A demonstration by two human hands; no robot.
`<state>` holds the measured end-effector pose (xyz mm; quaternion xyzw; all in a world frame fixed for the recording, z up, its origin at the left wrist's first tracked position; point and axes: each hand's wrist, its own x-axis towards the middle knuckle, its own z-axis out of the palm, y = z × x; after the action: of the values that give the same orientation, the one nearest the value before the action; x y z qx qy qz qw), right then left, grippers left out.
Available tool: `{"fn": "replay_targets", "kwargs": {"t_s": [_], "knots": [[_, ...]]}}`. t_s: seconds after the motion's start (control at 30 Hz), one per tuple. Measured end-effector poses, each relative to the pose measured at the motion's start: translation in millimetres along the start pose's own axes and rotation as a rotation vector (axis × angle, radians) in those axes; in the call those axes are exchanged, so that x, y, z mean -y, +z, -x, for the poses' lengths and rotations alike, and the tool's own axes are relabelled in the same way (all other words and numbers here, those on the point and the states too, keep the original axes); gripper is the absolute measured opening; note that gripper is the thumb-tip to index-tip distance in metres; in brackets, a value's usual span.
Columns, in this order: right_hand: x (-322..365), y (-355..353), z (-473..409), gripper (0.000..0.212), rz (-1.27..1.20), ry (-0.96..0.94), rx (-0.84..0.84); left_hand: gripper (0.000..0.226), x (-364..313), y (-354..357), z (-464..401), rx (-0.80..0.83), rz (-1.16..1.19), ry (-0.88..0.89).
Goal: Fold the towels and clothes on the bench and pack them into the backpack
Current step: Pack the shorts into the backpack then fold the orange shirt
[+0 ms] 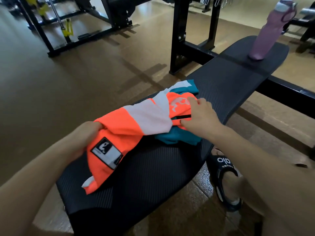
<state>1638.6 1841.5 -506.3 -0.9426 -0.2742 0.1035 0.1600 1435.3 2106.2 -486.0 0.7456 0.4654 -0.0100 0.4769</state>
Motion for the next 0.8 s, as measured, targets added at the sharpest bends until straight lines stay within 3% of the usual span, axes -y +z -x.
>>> {"fn": "replay_targets", "kwargs": {"t_s": [0.07,0.17,0.27,0.33,0.4,0.5,0.63,0.8], "knots": [[-5.4,2.0,-5.0,0.074,0.036,0.024,0.092,0.037,18.4,-18.0,-8.4,-0.008,-0.148,-0.071],[-1.6,10.2,-8.1,0.039,0.052,-0.049,0.129,0.046,39.8,-29.0,-11.0,-0.054,-0.520,-0.035],[8.9,11.2,-6.6,0.014,0.020,-0.168,0.079,0.092,37.6,-25.3,-5.9,-0.004,-0.419,0.244],[17.0,8.0,-2.6,0.011,-0.070,-0.283,0.054,0.105,29.1,-11.5,-2.0,0.047,-0.381,0.490],[24.1,6.4,1.3,0.006,-0.159,-0.372,0.030,0.110,21.6,13.4,3.9,0.039,-0.554,0.722],[28.8,7.8,4.5,0.015,-0.216,-0.413,0.013,0.093,18.6,48.7,4.3,-0.003,-0.878,0.901],[21.2,6.3,1.9,0.008,-0.208,-0.366,0.041,0.026,7.6,65.1,-1.9,-0.105,-0.962,1.086],[0.2,-10.1,-4.3,0.016,-0.217,-0.280,-0.071,0.019,-16.2,28.7,-4.5,-0.325,-0.576,0.702]]}}
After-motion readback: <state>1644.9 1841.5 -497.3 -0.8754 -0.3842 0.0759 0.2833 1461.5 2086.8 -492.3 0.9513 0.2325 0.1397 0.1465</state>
